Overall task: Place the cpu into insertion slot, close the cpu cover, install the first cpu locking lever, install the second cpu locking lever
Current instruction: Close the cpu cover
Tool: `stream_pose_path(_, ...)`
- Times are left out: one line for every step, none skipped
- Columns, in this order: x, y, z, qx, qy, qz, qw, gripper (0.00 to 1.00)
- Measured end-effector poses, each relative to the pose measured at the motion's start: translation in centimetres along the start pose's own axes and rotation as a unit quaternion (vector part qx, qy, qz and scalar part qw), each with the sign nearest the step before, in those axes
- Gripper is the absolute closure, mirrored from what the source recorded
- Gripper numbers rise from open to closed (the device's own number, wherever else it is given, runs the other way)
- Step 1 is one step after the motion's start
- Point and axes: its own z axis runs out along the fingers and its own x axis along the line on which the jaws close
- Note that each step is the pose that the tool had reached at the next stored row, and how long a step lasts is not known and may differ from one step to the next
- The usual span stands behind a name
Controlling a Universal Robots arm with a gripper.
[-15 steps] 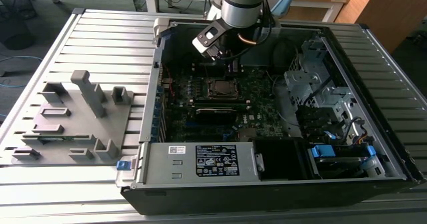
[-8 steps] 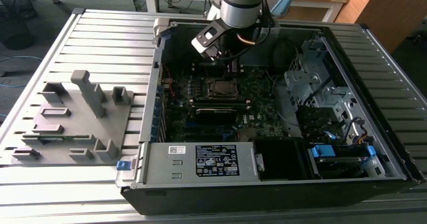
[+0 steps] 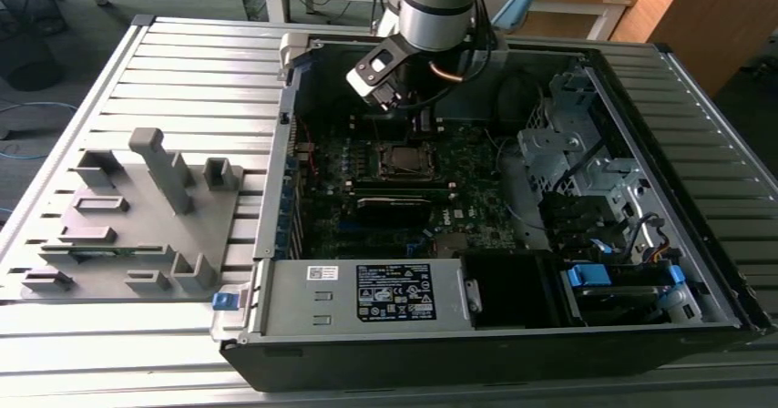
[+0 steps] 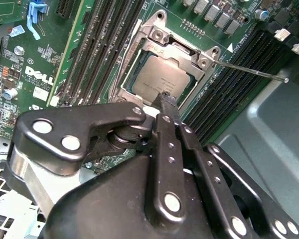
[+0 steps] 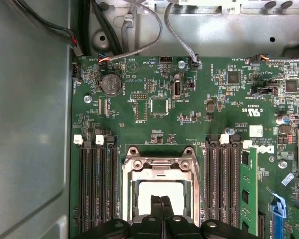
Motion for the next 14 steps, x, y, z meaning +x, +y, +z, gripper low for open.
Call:
stream_pose_path(0.00,-0.01,0.00,0.0000,0.0000,0.000,1.00000,0.89)
stream_pose_path(0.00,-0.04,0.00,0.0000,0.0000,0.000,1.00000,0.89)
stream_pose_path(0.00,-0.07,0.00,0.0000,0.0000,0.000,1.00000,0.89)
stream_pose_path(0.00,-0.09,0.00,0.0000,0.0000,0.000,1.00000,0.89)
stream_pose_path(0.00,-0.09,0.00,0.0000,0.0000,0.000,1.00000,0.89)
stream_pose_path(0.00,-0.10,0.00,0.0000,0.0000,0.000,1.00000,0.89)
stream_pose_path(0.00,-0.10,0.00,0.0000,0.0000,0.000,1.00000,0.89)
stream_pose_path(0.00,-0.11,0.00,0.0000,0.0000,0.000,1.00000,0.89)
stream_pose_path(0.00,-0.12,0.00,0.0000,0.0000,0.000,1.00000,0.89)
stream_pose_path(0.00,-0.15,0.00,0.0000,0.0000,0.000,1.00000,0.89)
stream_pose_path(0.00,-0.20,0.01,0.0000,0.0000,0.000,1.00000,0.89)
stream_pose_path(0.00,-0.25,0.01,0.0000,0.0000,0.000,1.00000,0.89)
stream_pose_path(0.00,-0.27,0.01,0.0000,0.0000,0.000,1.00000,0.89)
stream_pose_path(0.00,-0.27,0.01,0.0000,0.0000,0.000,1.00000,0.89)
